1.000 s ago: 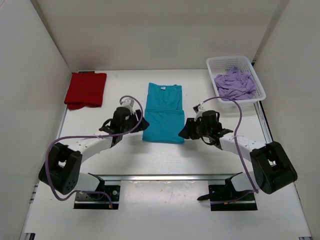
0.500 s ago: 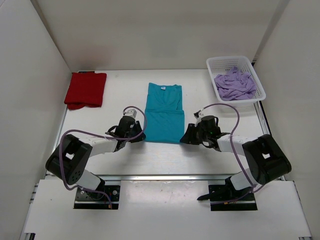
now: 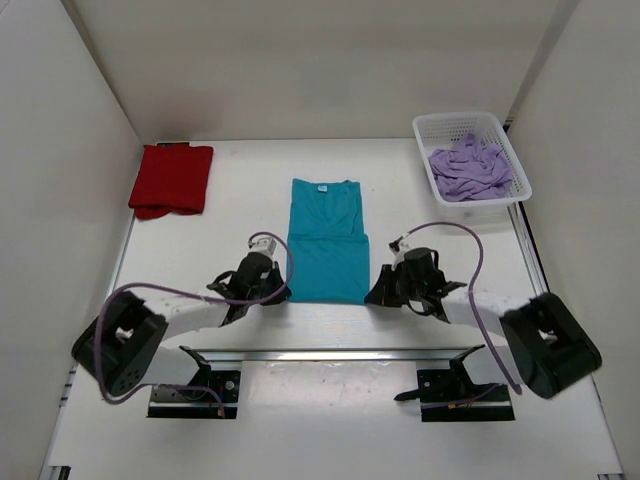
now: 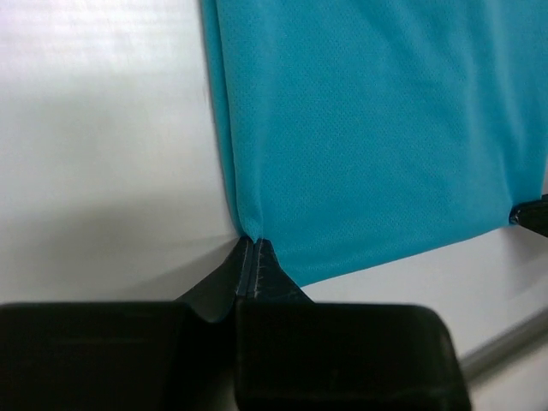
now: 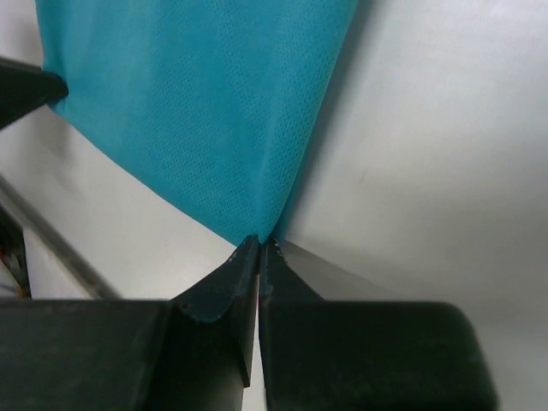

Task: Fold and stack the t-shirts
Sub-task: Grab one side of the 2/3 rectangular tshirt with both arms, then fold the long partially folded tshirt into a neat square

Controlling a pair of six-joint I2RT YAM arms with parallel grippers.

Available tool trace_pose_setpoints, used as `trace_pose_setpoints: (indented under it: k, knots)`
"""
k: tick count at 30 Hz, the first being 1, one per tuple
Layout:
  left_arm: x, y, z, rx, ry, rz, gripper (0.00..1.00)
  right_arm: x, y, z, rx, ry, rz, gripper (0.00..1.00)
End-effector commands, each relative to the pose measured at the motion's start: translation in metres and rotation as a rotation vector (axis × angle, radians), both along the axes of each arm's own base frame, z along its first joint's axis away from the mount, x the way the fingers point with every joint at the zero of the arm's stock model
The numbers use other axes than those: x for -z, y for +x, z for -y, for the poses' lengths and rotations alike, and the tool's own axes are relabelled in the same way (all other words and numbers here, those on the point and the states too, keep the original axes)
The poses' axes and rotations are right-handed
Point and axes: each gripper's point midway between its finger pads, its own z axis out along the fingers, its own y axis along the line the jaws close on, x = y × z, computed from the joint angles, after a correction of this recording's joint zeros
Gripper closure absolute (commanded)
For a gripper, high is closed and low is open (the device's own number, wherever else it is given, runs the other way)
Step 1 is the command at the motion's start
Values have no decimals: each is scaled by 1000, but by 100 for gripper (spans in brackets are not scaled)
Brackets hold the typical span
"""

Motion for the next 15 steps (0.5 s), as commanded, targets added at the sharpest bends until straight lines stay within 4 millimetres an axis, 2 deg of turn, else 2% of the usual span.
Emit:
trace_pose_setpoints:
  k: [1,2,3,4,5,6,8,9,10,11,12,13,14,15]
  knots:
    - [24,-57,-22,15,75,-117,100,8,-44,1,-33,-48,-28,100]
    - [30,-73,-24,34,77,-144,100,4,-52,4,-26,-56,-26,100]
    - [26,-84,-22,44,60,-147,100,12,-68,8,-30,-88,-57,100]
    - [26,-96,-25,58,58,-156,100,11,-85,8,-48,-88,-81,100]
    - [24,-100,-25,50,44,-167,100,-1,-84,4,-42,-65,-40,100]
    - [12,-101,-23,56,23,-148,100,-7,-88,4,-39,-69,-26,100]
    - [-18,-88,-19,63,-4,-93,100,-28,-81,3,-31,-48,14,100]
    - [-41,-75,-16,71,-3,-52,100,-44,-69,3,-18,-25,40,100]
    - [-47,-66,-25,62,35,-45,100,-63,-54,3,-15,-11,85,100]
    - [-69,-51,-17,68,19,-9,100,-77,-34,6,2,-18,130,100]
    - [-91,-32,-15,65,3,35,100,-78,-26,6,-4,-26,114,100]
    - [-107,-10,-14,55,-6,65,100,-87,-7,8,1,-42,132,100]
    - [-106,1,-11,50,-2,49,100,-103,16,12,30,-42,185,100]
    - [-126,20,-9,48,-25,86,100,-103,28,9,25,-37,177,100]
